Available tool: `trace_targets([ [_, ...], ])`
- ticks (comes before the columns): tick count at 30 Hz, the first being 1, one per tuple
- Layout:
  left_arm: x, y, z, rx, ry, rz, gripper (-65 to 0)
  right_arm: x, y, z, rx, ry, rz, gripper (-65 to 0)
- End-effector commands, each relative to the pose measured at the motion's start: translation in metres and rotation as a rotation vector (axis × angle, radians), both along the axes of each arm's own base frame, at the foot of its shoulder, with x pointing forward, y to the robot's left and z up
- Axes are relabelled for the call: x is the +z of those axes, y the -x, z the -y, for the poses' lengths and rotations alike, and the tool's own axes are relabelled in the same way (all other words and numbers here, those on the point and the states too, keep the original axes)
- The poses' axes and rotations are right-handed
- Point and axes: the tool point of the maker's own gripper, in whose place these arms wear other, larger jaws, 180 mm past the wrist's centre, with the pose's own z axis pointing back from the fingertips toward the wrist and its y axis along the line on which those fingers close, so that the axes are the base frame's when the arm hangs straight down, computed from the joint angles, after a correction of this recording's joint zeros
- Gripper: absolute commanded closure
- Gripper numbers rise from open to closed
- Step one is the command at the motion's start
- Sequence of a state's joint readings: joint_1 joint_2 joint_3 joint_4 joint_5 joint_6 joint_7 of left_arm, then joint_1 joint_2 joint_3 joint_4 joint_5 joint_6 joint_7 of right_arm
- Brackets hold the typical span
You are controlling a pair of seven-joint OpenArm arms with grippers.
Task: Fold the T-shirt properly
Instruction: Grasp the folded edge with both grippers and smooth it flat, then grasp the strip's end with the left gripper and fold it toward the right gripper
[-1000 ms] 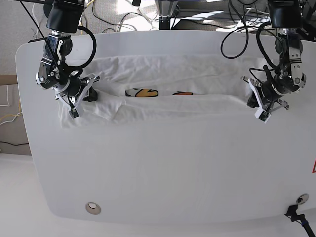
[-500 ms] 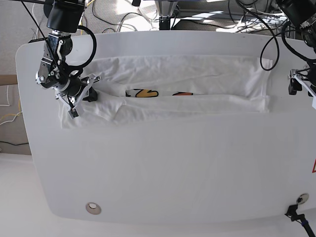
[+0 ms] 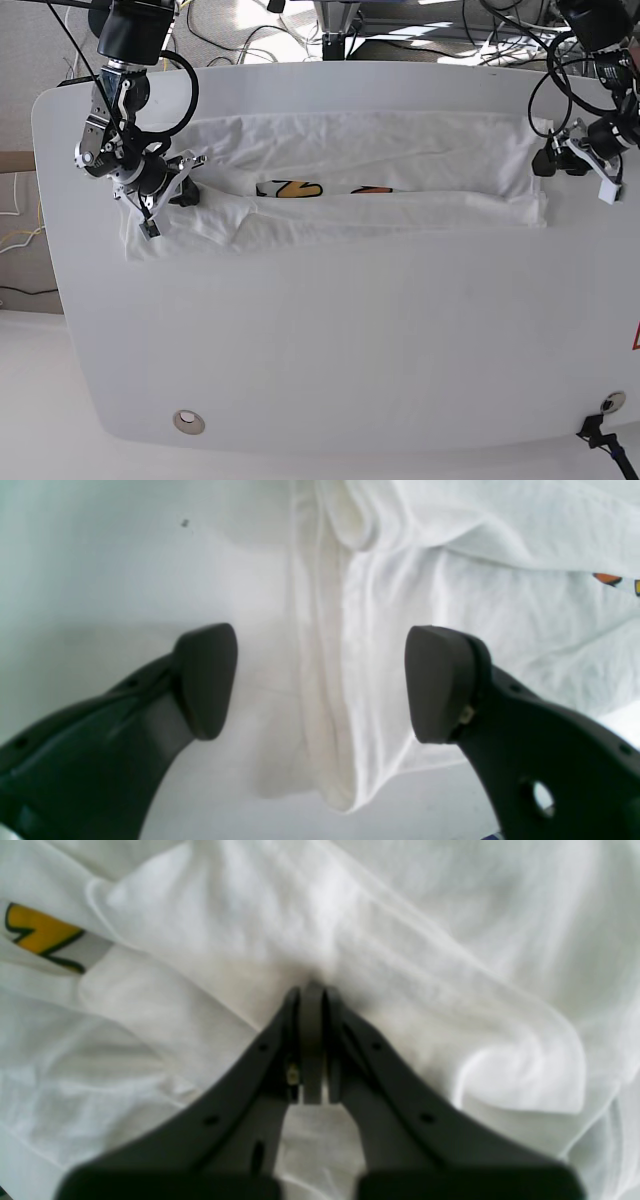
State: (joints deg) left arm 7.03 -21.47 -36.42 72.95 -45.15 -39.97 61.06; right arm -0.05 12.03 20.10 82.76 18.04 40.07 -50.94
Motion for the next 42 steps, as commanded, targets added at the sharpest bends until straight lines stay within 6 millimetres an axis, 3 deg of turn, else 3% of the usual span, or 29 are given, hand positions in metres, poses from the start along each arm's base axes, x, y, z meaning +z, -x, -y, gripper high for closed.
trace_targets([
  [1,0.004,-0.001,-0.004,-0.014,-0.018,-0.006,-49.9,-0.008,0.01,0.007,0.01,0.047,-0.055,0.0],
  [6,0.002,-0.004,0.005,-0.035,-0.007,-0.005,-49.9,-0.009,0.01,0.007,0.011,0.047,-0.057,0.0],
  [15,0.001,-0.034,0.05,-0.034,0.101,0.066,-49.8,-0.009,0.01,0.007,0.011,0.047,-0.057,0.0],
  [26,0.006,-0.049,0.067,-0.062,0.124,0.093,-49.5,-0.009,0.01,0.007,0.011,0.047,-0.057,0.0],
  [28,0.007,-0.049,0.067,-0.062,0.123,0.094,-42.6,-0.009,0.01,0.007,0.011,0.047,-0.057,0.0],
  [32,0.008,-0.051,0.066,-0.061,0.123,0.1,-0.3,-0.009,0.011,0.006,0.01,0.045,-0.058,0.0],
  [36,0.014,-0.056,0.066,-0.065,0.117,0.119,0.0,-0.009,0.01,0.006,0.01,0.043,-0.058,0.0],
  [38,0.026,-0.062,0.069,-0.09,0.09,0.154,0.0,-0.009,0.01,0.006,0.01,0.043,-0.058,0.0],
  [42,0.058,-0.075,0.102,-0.234,0.02,0.239,0.0,-0.009,0.01,0.006,0.01,0.043,-0.058,0.0],
])
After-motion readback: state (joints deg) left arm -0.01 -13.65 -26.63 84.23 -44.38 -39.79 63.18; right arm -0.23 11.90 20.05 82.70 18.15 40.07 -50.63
